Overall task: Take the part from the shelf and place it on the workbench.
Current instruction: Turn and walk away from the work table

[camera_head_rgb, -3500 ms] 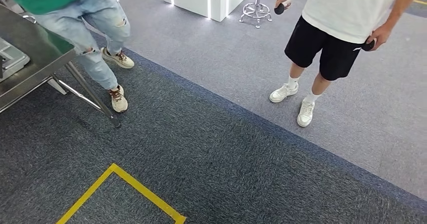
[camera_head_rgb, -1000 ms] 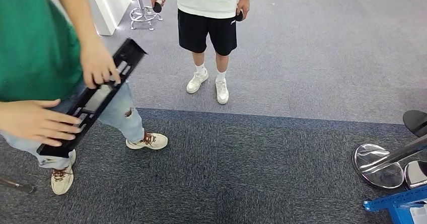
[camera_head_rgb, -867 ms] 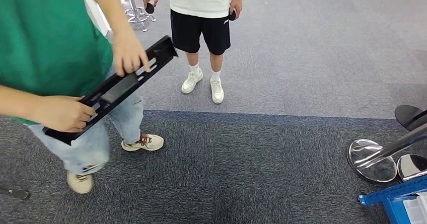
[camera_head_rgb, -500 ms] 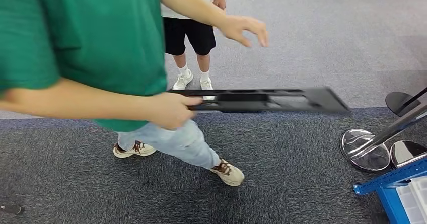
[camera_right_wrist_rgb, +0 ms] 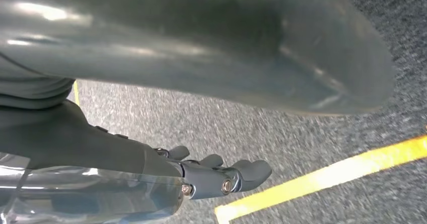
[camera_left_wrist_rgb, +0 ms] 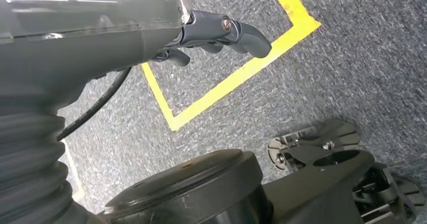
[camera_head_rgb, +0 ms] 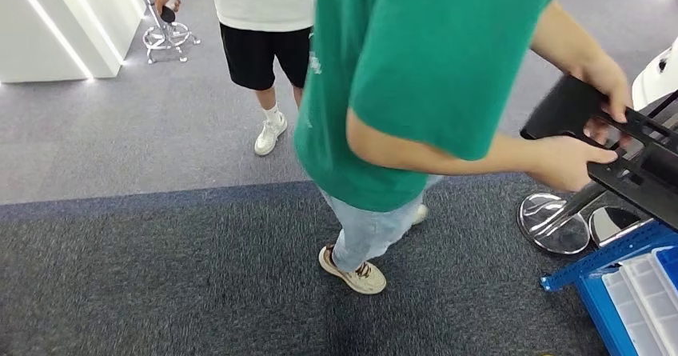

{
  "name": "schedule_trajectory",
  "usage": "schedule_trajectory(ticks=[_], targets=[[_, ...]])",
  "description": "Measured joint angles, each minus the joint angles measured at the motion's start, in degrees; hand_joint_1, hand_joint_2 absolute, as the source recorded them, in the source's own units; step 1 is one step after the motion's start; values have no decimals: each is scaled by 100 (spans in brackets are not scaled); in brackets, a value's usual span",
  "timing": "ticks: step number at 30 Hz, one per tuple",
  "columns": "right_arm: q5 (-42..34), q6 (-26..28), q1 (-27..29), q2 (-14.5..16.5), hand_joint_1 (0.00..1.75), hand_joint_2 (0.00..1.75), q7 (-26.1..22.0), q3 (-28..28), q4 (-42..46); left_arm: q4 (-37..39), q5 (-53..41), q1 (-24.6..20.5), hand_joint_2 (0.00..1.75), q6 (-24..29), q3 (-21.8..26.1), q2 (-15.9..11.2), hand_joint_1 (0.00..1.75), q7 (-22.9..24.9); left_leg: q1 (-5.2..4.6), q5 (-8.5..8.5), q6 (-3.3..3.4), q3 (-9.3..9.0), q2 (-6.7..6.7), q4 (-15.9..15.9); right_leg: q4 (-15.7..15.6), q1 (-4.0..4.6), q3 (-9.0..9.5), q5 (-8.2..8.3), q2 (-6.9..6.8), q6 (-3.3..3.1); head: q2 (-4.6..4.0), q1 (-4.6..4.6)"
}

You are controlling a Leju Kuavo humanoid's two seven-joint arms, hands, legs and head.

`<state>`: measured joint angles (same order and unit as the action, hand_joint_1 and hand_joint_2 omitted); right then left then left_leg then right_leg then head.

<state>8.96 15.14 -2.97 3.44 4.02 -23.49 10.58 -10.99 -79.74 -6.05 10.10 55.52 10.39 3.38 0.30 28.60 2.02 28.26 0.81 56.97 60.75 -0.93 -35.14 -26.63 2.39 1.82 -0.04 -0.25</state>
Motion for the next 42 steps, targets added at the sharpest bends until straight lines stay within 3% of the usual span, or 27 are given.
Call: schedule_trajectory(ticks=[3,4,5,6,8,10,13,15,18,19,20,21,24,26,28,30,33,34,35,36,37,39,40,42], targets=[[8,-6,-10,-1,0,0,50,-1,-1,0,-5,9,175,0,0,2,0,4,-28,-28,52,21,-142,-13,1033,2,-471,-540,-169,23,0,23],[18,-3,-6,-3,0,0,78,-1,-2,0,-5,11,175,2,0,2,0,9,-41,-26,58,24,-189,-11,1295,2,-585,-612,-179,30,0,23],[30,5,1,-6,0,0,109,-1,-2,0,-5,11,175,7,0,2,0,18,-49,-20,60,21,-229,-9,1353,2,-600,-569,-186,30,0,23],[42,25,6,-15,0,0,139,-1,-1,0,1,11,175,18,0,2,0,34,-55,-11,59,10,-268,-5,1180,4,-499,-423,-205,22,0,23],[53,91,8,-49,0,0,182,-3,0,0,45,14,175,63,1,1,0,85,-72,25,35,-15,-335,6,440,24,-101,-66,-337,-22,0,23],[44,155,1,-105,0,0,192,-21,2,0,145,21,175,132,15,-19,0,156,-105,71,-11,-19,-395,28,-99,66,167,67,-471,-84,0,18],[19,225,17,-208,0,0,190,-107,4,-1,431,13,175,292,130,-124,0,262,-122,118,-87,-49,-478,29,-221,76,202,45,-425,-164,0,14],[6,242,33,-257,0,0,192,-168,4,-3,655,0,175,394,280,-219,0,297,-104,278,-160,-6,-397,222,-265,39,224,62,-363,-219,0,3],[21,225,37,-305,0,0,192,-234,4,-1,863,-59,175,426,501,-318,0,293,-37,784,-244,403,-272,1213,-276,23,227,70,-284,-264,0,-15],[39,216,38,-313,0,0,192,-246,4,-1,905,-81,175,443,564,-352,0,284,-16,863,-261,520,-268,1494,-273,23,229,68,-248,-266,0,-15],[58,208,39,-317,0,0,192,-252,4,-1,935,-89,175,475,620,-390,0,277,3,836,-273,564,-258,1602,-268,22,230,67,-204,-267,0,-14],[74,201,39,-319,0,0,192,-255,4,-2,953,-76,175,515,671,-439,0,273,18,698,-276,518,-235,1496,-260,21,234,66,-150,-266,0,-14],[98,178,35,-319,0,0,193,-256,3,-10,976,37,175,603,780,-596,0,272,27,132,-225,114,-21,476,-231,13,228,69,13,-231,0,-16],[101,169,40,-318,0,0,197,-256,3,-17,986,86,175,615,829,-654,0,270,4,62,-182,16,89,131,-216,7,177,96,76,-160,0,-18],[101,172,52,-320,0,0,218,-260,3,-20,977,93,175,614,855,-668,0,270,-7,53,-130,35,68,71,-225,2,137,132,114,-77,0,-19],[101,183,59,-325,0,0,256,-271,3,-20,954,93,175,610,863,-671,0,272,11,-3,-51,30,7,24,-109,0,76,44,36,-18,0,-8],[101,203,43,-329,0,0,284,-287,4,-20,931,108,175,603,864,-672,0,273,2,-43,24,43,-117,0,792,4,-330,-467,-148,32,0,13],[101,207,43,-329,0,0,284,-290,4,-20,922,117,175,599,865,-672,0,275,-11,-43,29,50,-163,2,1123,4,-478,-591,-163,41,0,13],[101,208,47,-329,0,0,284,-292,4,-20,914,123,175,595,866,-672,0,278,-21,-41,32,51,-206,3,1303,4,-553,-615,-172,44,0,13],[103,208,53,-329,0,0,284,-293,4,-20,906,126,175,592,866,-672,0,284,-28,-37,33,46,-246,5,1276,4,-525,-533,-181,40,0,13],[108,208,59,-330,0,0,284,-293,4,-20,900,126,175,591,866,-672,0,292,-35,-31,31,34,-281,5,1029,8,-386,-364,-201,27,0,13],[127,209,54,-334,0,0,285,-293,5,-20,896,117,175,590,866,-671,0,307,-58,-5,8,9,-341,11,250,44,31,-36,-333,-35,0,13],[139,209,42,-338,0,0,286,-293,6,-20,894,114,175,590,866,-671,0,314,-73,9,-15,5,-367,15,-39,68,177,42,-399,-73,0,10],[156,213,28,-344,0,0,292,-293,7,-20,892,104,175,590,866,-669,0,327,-96,35,-64,5,-427,21,-244,114,260,36,-447,-131,0,6]])
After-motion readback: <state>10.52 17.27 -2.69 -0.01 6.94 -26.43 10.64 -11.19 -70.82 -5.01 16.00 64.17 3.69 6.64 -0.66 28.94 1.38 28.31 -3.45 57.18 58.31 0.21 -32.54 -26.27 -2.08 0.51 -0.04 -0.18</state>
